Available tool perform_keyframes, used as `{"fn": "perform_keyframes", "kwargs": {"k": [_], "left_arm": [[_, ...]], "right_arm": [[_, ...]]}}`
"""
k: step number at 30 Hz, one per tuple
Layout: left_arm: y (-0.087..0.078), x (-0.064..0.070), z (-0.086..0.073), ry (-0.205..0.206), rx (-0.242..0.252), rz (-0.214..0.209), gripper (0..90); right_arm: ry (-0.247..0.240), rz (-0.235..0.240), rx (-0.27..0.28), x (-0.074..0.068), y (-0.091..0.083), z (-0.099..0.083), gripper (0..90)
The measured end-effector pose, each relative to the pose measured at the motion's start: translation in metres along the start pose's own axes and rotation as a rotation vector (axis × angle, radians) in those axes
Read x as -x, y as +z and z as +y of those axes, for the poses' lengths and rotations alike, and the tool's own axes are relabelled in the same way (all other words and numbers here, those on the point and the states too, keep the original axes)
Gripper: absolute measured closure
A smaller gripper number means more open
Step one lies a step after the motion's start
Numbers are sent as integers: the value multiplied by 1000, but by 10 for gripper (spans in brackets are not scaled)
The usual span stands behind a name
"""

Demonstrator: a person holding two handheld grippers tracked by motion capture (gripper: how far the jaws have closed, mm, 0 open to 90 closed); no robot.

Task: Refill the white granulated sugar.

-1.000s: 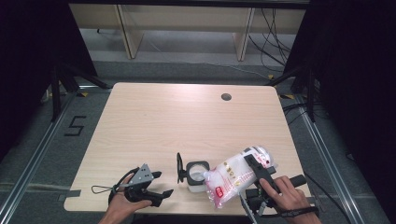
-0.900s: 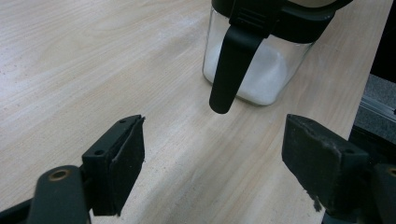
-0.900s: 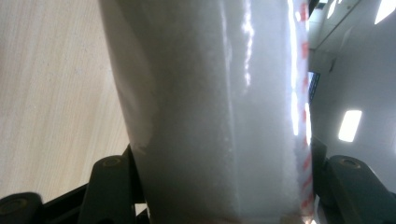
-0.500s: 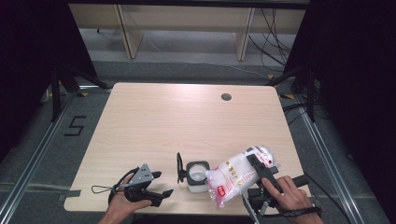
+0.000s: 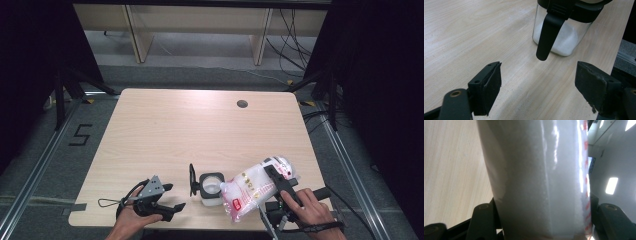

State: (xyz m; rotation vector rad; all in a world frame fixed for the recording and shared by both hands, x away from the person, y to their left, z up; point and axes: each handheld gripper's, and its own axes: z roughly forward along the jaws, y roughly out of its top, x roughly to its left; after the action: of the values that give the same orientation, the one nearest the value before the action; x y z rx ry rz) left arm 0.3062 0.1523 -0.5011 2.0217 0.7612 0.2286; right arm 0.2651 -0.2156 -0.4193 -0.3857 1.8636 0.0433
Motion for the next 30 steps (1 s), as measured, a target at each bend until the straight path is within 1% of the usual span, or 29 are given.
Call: {"fn": "perform_keyframes", "kwargs": {"k": [1,2,3,4,5,6,7,8,10,11,12,13,14,15,16,17,18,19,20,21,22,23,24,25,26,27,28,29,30], "left_arm": [[0,0,0,1,-1,0,209],[-1,0,0,9,-6,2,208],[0,1,0,1,7,2,209],[-1,1,0,-1,3,2,209],[-1,0,0,0,1,4,209],[-1,0,0,4,-2,7,209],[-1,0,0,5,-5,2,209],[-1,0,0,6,-6,3,209],[0,0,0,0,0,0,208],[0,0,0,1,-1,-1,209],[0,0,0,3,-1,-1,208],[0,0,0,7,-1,-1,209],[0,0,0,1,0,0,209],[0,0,0,0,0,0,209],[0,0,0,1,0,0,209],[-1,0,0,9,-4,6,209],[-1,0,0,7,-2,7,209],[0,0,0,3,2,4,209],[0,0,0,-1,4,3,209],[-1,0,0,4,-3,7,209],[-1,0,0,4,-1,5,209],[-1,0,0,5,0,6,209],[0,0,0,4,1,6,209],[0,0,0,1,0,-1,209],[0,0,0,2,-1,-1,209],[0,0,0,2,1,-1,209],[0,0,0,1,4,2,209],[0,0,0,5,-1,8,209],[0,0,0,3,4,3,209]], "right_arm": [[25,12,-13,-1,-1,1,430],[-2,6,4,0,0,1,430],[-9,-6,13,0,0,1,430],[1,12,-6,0,-1,1,430],[20,15,-12,-1,-1,0,430],[-2,-25,20,0,2,-1,430],[26,-5,-11,-2,0,-2,430],[16,9,-27,-2,-1,-2,430],[-48,-1,-2,3,1,-2,430],[2,-18,2,-2,1,-2,430],[-19,-6,-1,0,1,0,430],[-40,25,-20,2,-1,0,430],[-17,8,-11,-1,0,0,430],[-41,-10,14,1,1,1,430],[-39,-10,15,1,1,1,431],[-26,-4,10,0,1,1,431],[-14,5,-1,-1,0,0,430],[-45,-14,15,2,1,0,430],[-19,1,-11,0,-1,0,431],[-50,2,-11,3,0,1,431],[-33,-5,-6,1,0,0,430],[-4,1,-20,-2,-1,0,431],[-15,-9,4,-1,1,0,431],[-1,-18,12,-2,2,0,431],[-25,4,-6,-1,1,2,431],[11,5,-19,-4,0,3,431],[-43,-10,21,-1,2,4,431],[-48,-7,22,0,2,5,431],[-5,1,4,-2,1,5,431]]}}
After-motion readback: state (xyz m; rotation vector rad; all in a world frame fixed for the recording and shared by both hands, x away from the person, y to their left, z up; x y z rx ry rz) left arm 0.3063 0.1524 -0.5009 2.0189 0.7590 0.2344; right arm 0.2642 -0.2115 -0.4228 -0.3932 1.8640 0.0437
